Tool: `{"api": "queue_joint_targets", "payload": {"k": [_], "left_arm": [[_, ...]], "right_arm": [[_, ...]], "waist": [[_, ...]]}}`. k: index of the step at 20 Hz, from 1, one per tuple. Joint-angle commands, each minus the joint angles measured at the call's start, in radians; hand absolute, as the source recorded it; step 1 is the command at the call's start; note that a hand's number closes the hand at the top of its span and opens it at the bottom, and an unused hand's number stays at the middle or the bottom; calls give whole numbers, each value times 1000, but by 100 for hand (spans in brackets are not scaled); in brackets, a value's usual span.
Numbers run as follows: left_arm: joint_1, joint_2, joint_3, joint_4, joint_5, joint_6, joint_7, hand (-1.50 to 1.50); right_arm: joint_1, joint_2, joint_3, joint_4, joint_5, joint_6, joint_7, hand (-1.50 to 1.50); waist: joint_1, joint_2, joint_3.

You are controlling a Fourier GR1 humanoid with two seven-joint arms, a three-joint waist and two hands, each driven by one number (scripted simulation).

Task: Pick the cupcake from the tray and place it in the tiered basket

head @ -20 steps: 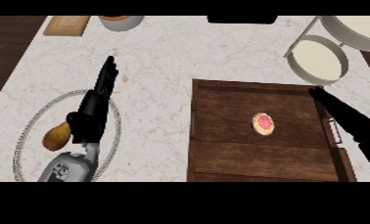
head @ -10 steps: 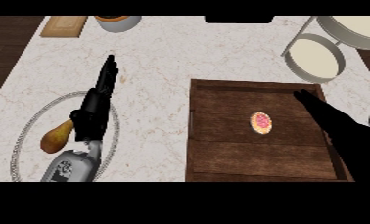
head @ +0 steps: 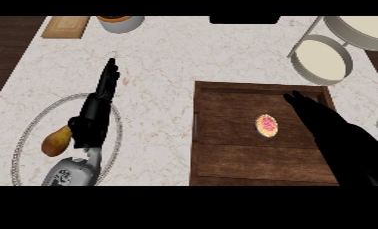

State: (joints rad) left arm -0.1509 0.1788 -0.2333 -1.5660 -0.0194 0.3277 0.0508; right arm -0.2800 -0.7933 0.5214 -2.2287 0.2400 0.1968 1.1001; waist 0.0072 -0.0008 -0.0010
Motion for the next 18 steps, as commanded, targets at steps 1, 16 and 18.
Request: {"api": "queue_joint_targets", "payload": {"k": [1,16,18], "left_arm": [[-18,3,44,43,15,-25,-34,0],[28,-59,38,36,-34,-24,-50,0],[-11,-54,69,72,-25,-50,-62,0]], "right_arm": [[-18,4,0,30,40,94,62,-150],[124,113,-116,177,151,82,-78,-150],[154,170,-53,165,239,80,-62,-150]], "waist": [[-6,1,0],[-8,0,1],[-9,0,1]]}}
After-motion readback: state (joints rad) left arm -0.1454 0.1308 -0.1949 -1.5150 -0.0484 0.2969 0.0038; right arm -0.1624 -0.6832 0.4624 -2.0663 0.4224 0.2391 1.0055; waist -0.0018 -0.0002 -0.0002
